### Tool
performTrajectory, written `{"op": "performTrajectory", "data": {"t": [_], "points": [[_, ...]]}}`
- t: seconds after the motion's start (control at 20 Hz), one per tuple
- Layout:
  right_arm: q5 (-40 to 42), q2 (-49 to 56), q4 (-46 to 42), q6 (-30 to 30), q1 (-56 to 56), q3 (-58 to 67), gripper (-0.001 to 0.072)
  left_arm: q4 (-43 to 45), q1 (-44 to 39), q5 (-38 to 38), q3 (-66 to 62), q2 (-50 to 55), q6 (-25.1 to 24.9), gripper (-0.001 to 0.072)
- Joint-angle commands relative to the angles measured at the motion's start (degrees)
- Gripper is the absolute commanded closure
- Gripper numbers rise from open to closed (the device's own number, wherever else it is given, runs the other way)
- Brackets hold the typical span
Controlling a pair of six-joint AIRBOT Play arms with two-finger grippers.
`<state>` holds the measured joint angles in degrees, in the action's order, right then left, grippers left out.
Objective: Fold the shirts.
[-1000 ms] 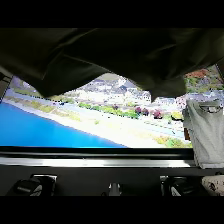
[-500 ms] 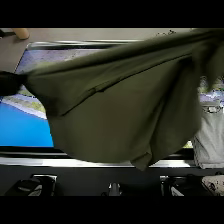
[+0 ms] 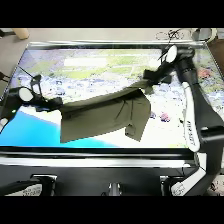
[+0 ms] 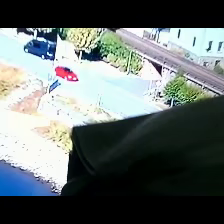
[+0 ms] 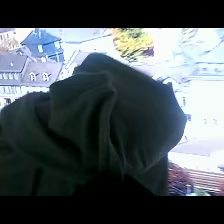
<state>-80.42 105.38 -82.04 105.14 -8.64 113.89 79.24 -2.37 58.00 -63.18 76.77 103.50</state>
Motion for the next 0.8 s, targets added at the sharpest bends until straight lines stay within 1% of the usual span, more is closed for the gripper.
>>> {"op": "performTrajectory", "data": {"t": [0.0, 0.05, 0.1, 0.15, 0.2, 0.3, 0.4, 0.45, 0.55, 0.6, 0.75], "points": [[2.14, 5.84, 11.39, 0.85, 0.44, 0.15, 0.0460, -8.41, 1.49, 0.74, -1.84, 5.95, -2.86, 0.0211], [1.53, 4.70, 11.37, -1.46, 1.18, 0.35, 0.0299, -8.37, 2.58, 3.63, -4.26, 5.62, -5.49, 0.0108], [0.22, 3.04, 11.39, -4.13, 2.75, 0.42, 0.0167, -8.35, 4.33, 7.72, -7.26, 5.16, -9.20, 0.0106], [-1.77, 1.22, 11.32, -6.95, 5.07, 0.42, 0.0065, -8.35, 6.45, 11.76, -9.68, 4.48, -11.85, 0.0106], [-4.15, -0.13, 11.32, -8.85, 7.82, 0.39, 0.0063, -8.33, 8.92, 15.28, -10.84, 3.45, -13.25, 0.0108], [-11.63, -0.94, 11.28, -10.01, 14.53, 0.37, 0.0080, -8.33, 14.16, 20.02, -8.09, 0.37, -13.35, 0.0116], [-15.39, -0.61, 11.41, -9.64, 19.78, -1.68, 0.0156, -8.35, 16.83, 20.44, 1.40, -3.52, -13.55, 0.0116], [-15.98, -0.61, 11.37, -9.77, 21.24, -3.50, 0.0178, -8.37, 17.00, 19.71, 7.37, -5.27, -13.55, 0.0116], [-16.13, -0.61, 11.32, -10.86, 21.66, -6.38, 0.0185, -9.55, 16.09, 15.58, 19.23, -7.87, -13.75, 0.0116], [-16.09, -0.61, 11.78, -11.45, 21.31, -7.54, 0.0185, -11.45, 15.52, 12.81, 23.74, -8.35, -14.71, 0.0116], [-15.15, -0.42, 12.02, -12.07, 19.87, -9.81, 0.0184, -17.03, 13.97, 4.42, 30.36, -8.02, -15.10, 0.0117]]}}
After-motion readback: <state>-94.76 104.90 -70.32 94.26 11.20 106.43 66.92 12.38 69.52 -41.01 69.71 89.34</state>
